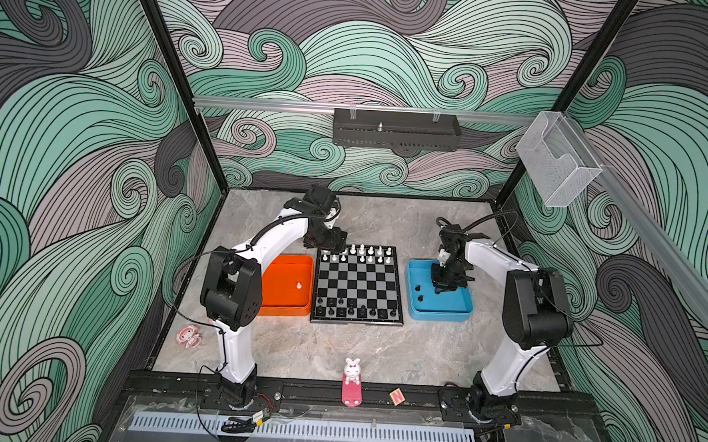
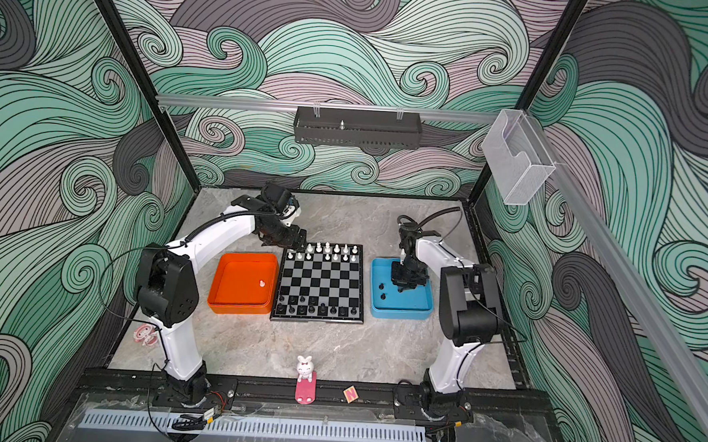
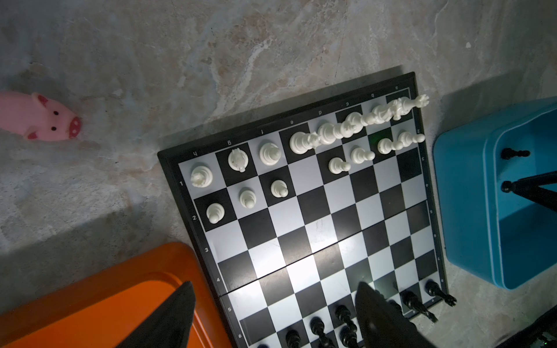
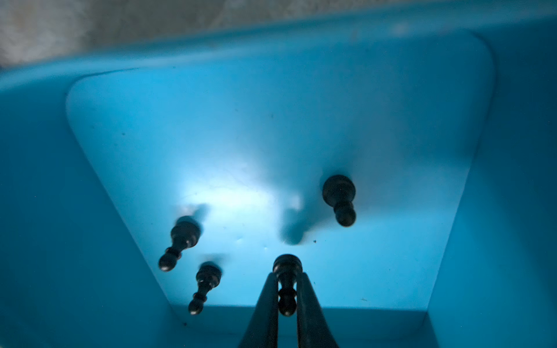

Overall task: Set up the chess pieces on the board
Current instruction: 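Lower the right gripper into the blue tray and close on a black pawn, then carry the black pawn to the nearer rank while the left moves over the orange tray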

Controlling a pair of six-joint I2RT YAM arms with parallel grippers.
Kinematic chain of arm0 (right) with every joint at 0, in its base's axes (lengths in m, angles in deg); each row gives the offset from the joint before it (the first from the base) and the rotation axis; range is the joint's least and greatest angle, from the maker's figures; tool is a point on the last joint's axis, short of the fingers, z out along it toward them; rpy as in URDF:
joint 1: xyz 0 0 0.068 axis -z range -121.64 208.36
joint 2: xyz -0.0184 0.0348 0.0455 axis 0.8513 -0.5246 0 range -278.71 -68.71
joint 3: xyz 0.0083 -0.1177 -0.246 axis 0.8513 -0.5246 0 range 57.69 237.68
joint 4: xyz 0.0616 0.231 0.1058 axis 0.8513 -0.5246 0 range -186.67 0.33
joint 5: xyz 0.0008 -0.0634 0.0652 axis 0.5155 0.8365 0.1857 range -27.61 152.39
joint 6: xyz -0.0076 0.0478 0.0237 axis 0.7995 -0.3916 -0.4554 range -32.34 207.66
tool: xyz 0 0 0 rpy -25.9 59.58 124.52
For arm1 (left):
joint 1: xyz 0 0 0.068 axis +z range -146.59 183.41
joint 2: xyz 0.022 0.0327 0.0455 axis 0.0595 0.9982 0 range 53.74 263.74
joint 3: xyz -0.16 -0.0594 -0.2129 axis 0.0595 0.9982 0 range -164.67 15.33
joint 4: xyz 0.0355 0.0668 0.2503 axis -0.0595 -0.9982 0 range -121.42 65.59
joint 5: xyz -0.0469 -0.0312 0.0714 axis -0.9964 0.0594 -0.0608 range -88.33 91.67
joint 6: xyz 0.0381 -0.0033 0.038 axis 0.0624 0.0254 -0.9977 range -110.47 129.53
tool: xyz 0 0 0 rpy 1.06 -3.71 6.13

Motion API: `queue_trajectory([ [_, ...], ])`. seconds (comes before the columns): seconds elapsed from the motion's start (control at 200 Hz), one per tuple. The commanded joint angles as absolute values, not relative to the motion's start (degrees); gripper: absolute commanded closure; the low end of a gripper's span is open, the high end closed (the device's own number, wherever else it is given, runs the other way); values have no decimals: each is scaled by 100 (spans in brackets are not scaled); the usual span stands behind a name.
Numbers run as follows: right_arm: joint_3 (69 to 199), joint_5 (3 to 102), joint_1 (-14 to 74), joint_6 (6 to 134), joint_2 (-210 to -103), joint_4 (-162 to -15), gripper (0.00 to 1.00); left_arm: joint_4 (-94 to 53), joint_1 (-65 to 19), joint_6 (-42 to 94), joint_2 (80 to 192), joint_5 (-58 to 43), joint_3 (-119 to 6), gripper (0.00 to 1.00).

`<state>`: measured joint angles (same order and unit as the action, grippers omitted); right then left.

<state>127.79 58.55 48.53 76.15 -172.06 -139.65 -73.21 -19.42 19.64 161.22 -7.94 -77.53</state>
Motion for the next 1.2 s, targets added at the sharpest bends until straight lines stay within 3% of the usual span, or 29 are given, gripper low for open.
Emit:
queue_trajectory([
  [0.0, 12982, 5949, 4777, 7658, -16973, -14195, 86, -7417, -1876, 2023, 16167, -756, -7879, 14],
  [0.22, 13106, 5917, 4636, 7636, -16788, -14334, 87, -7416, -1764, 2032, 16132, -730, -7861, 14],
  [0.47, 13527, 5873, 3753, 7500, -16706, -14544, 87, -7411, -1329, 2131, 16097, -832, -7862, 15],
  [0.856, 13656, 5611, 2519, 7074, -17366, -14304, 87, -7355, -573, 2319, 15970, -950, -7723, 14],
  [1.196, 13495, 5552, 2206, 6999, -17720, -14162, 87, -7372, -512, 2368, 16034, -1042, -7718, 14],
])
